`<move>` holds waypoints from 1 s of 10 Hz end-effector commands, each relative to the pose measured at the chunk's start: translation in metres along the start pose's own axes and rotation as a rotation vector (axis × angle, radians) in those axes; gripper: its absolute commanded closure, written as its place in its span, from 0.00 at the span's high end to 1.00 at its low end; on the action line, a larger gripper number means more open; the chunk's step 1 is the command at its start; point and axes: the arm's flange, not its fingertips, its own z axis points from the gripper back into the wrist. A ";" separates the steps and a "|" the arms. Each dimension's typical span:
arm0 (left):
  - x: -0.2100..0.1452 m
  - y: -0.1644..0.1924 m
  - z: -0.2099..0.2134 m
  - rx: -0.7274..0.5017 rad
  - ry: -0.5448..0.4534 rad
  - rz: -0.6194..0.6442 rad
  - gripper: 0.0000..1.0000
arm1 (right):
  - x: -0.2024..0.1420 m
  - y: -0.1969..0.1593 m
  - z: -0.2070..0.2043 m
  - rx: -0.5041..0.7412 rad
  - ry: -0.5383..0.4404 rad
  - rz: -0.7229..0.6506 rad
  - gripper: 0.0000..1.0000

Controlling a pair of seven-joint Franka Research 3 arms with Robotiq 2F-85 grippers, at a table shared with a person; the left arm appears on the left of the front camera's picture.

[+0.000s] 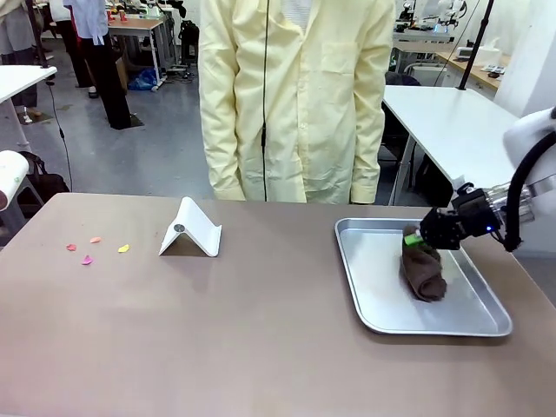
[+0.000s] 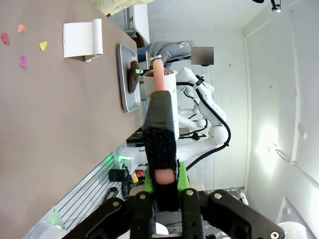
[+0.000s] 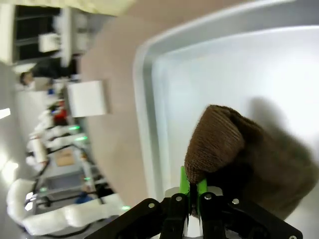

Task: Clean the surface of the table.
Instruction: If a person points to the right, clean the right side of the table with your right hand, and if they point to the left, clean the left side with your left hand.

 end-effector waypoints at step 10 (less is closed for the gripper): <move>-0.002 -0.005 -0.001 0.003 -0.002 0.009 0.00 | -0.019 -0.007 0.100 0.848 0.189 -0.206 0.06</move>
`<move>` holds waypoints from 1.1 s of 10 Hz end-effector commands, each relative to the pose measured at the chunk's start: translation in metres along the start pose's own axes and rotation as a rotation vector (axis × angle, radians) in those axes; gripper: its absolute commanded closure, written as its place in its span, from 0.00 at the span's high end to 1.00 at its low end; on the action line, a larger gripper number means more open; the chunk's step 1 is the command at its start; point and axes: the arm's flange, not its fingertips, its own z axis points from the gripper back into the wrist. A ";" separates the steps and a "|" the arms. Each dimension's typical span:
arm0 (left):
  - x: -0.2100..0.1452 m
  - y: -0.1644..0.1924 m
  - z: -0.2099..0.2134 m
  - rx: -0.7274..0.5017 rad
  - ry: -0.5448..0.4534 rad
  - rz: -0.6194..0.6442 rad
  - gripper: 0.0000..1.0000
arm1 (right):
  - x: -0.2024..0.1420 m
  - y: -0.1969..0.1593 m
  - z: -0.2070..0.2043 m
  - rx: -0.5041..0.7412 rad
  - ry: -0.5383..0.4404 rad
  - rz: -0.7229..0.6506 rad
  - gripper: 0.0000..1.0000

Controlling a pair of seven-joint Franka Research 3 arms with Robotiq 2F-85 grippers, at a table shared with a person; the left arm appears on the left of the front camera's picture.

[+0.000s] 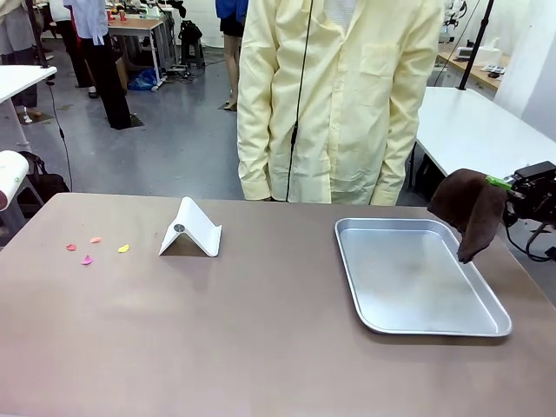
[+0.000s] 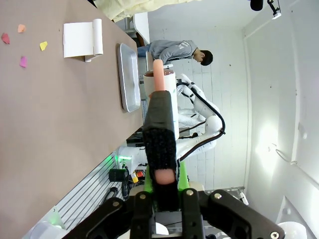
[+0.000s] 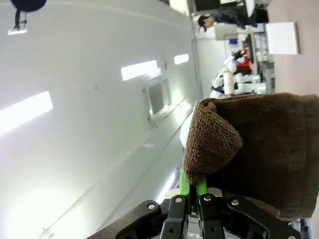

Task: Clean the surface of the table.
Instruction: If a person points to the right, clean the right side of the table with your right hand, and if they point to the left, clean the left side with your left hand, then clean the area not pointed to by the person.

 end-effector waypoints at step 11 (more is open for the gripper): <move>-0.002 -0.005 -0.001 0.003 -0.002 0.009 0.00 | -0.003 0.001 -0.003 0.031 0.027 0.014 0.06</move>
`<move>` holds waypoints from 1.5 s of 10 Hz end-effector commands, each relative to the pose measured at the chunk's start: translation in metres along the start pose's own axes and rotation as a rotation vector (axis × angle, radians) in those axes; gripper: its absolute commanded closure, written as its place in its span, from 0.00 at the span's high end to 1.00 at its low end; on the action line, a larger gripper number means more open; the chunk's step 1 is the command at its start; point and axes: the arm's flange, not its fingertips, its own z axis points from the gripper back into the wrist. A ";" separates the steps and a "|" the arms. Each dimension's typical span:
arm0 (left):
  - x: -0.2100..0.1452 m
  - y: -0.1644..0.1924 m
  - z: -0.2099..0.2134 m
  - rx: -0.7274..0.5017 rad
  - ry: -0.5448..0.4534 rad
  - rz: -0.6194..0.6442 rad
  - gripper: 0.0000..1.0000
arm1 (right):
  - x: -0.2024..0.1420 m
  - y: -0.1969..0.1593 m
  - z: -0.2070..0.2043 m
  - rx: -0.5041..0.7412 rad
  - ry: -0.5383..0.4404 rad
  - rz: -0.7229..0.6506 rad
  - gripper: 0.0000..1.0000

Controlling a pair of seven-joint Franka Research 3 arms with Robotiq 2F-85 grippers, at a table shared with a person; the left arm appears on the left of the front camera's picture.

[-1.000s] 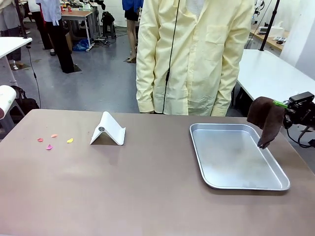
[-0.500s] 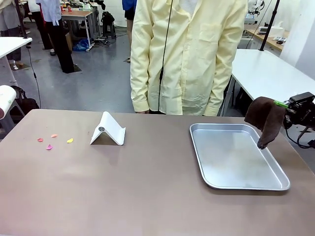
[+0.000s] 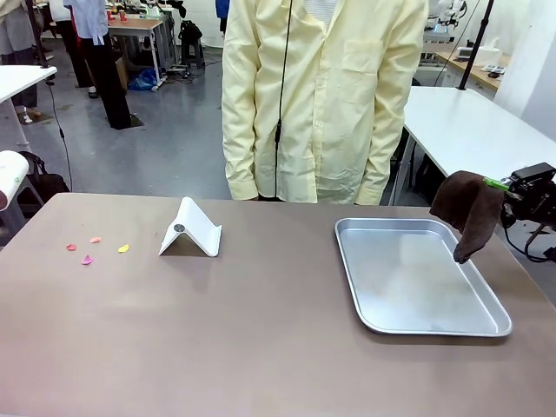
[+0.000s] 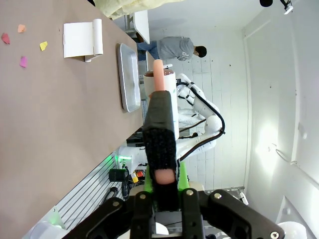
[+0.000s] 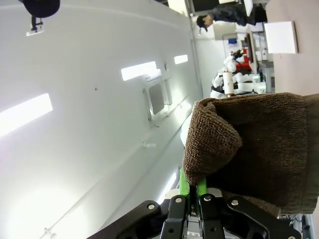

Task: Clean the surface of the table.
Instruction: Clean the area not pointed to by the person.

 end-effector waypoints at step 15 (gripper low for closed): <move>0.042 0.006 -0.061 0.485 -0.314 0.025 0.20 | -0.002 0.003 -0.001 0.014 0.012 0.018 0.06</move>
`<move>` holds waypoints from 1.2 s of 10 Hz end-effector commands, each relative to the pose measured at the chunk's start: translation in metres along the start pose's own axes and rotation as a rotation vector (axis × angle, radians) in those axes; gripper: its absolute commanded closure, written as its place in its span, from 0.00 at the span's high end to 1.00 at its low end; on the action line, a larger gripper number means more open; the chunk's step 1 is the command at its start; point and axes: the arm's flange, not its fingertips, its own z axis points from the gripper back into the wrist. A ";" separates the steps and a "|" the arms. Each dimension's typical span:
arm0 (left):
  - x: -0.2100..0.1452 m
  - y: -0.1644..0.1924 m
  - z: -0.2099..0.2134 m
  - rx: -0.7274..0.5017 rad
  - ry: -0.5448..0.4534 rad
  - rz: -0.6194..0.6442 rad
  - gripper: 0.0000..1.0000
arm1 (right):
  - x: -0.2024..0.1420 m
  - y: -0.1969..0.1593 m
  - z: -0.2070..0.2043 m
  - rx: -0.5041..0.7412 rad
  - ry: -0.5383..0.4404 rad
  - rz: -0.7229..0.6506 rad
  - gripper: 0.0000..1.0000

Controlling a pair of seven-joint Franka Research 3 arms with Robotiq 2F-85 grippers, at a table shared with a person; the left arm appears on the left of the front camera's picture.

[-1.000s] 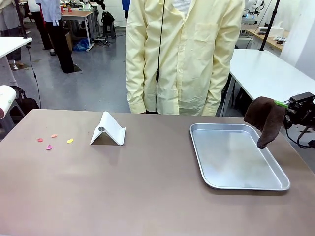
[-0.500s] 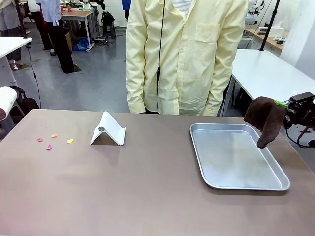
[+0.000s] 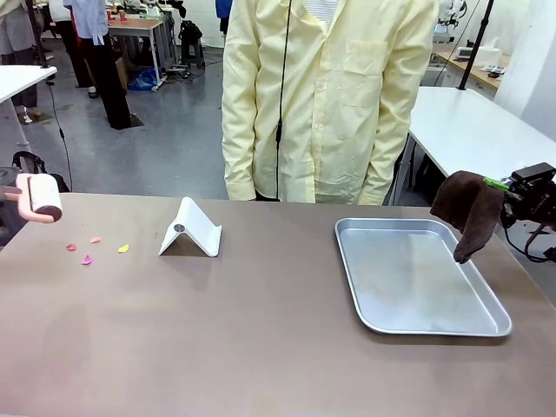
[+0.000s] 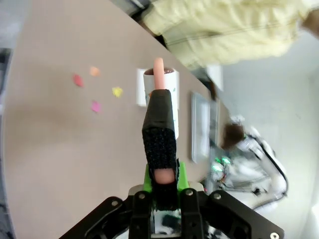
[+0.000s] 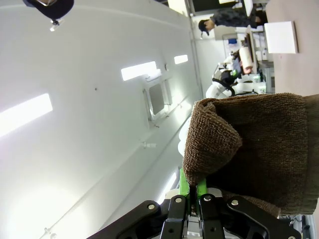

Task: Clean the surface of the table.
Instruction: Clean the area not pointed to by the person.

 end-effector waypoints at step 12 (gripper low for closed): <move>0.009 0.030 -0.040 0.316 0.045 0.062 0.20 | -0.002 0.003 -0.001 0.014 0.012 0.018 0.06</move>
